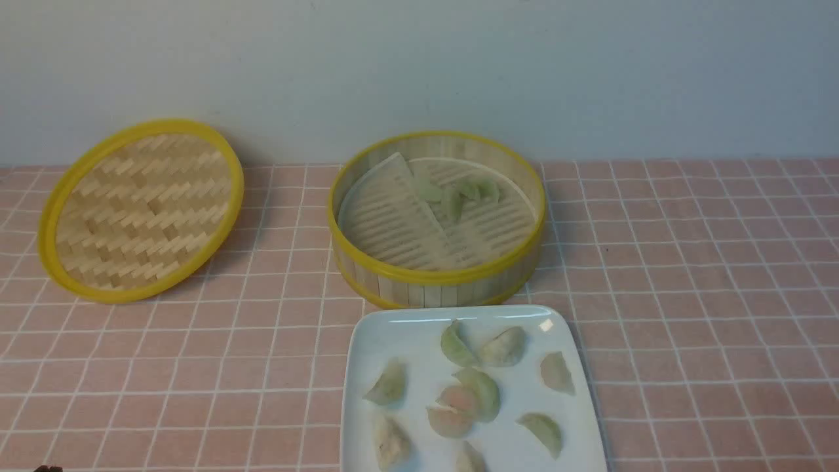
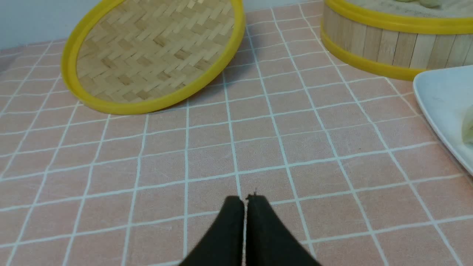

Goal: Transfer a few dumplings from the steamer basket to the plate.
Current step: Use the left arm to grab a dumpling from the steamer

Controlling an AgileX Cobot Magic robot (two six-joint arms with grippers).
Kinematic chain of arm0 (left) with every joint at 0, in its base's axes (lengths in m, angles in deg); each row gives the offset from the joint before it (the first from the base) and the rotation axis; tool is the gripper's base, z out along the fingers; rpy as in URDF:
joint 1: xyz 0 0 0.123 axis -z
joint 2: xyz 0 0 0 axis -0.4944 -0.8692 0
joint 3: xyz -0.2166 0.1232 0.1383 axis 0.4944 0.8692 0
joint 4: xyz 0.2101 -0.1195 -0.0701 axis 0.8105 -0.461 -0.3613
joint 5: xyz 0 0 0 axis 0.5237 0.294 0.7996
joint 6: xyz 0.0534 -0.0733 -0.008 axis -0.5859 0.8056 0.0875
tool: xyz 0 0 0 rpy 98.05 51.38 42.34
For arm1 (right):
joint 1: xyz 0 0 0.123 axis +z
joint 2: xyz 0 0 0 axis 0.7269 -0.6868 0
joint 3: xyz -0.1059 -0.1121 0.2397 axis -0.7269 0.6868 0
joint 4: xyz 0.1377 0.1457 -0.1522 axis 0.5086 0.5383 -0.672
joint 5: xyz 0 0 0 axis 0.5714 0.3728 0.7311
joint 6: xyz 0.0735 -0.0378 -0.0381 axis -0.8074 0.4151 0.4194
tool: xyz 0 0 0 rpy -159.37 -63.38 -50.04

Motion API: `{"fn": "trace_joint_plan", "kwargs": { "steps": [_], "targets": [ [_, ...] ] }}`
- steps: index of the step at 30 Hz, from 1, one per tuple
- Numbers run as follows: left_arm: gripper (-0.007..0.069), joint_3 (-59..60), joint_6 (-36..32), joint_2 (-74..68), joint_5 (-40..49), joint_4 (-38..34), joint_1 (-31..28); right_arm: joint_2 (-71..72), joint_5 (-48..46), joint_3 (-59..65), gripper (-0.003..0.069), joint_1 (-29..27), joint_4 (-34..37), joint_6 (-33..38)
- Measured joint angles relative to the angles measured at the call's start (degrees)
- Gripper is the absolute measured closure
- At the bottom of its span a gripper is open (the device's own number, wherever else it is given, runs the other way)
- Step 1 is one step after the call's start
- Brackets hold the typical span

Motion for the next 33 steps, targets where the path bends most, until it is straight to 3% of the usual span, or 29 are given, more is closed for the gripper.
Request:
{"fn": "trace_joint_plan", "kwargs": {
  "steps": [26, 33],
  "targets": [
    [0.0631, 0.0, 0.0, 0.0, -0.2, 0.0, 0.0, 0.0, 0.0, 0.0, 0.0673, 0.0, 0.0, -0.2],
    [0.0631, 0.1, 6.8, 0.0, -12.5, -16.1, 0.0, 0.0, 0.0, 0.0, 0.0673, 0.0, 0.0, -0.2]
  ]
}}
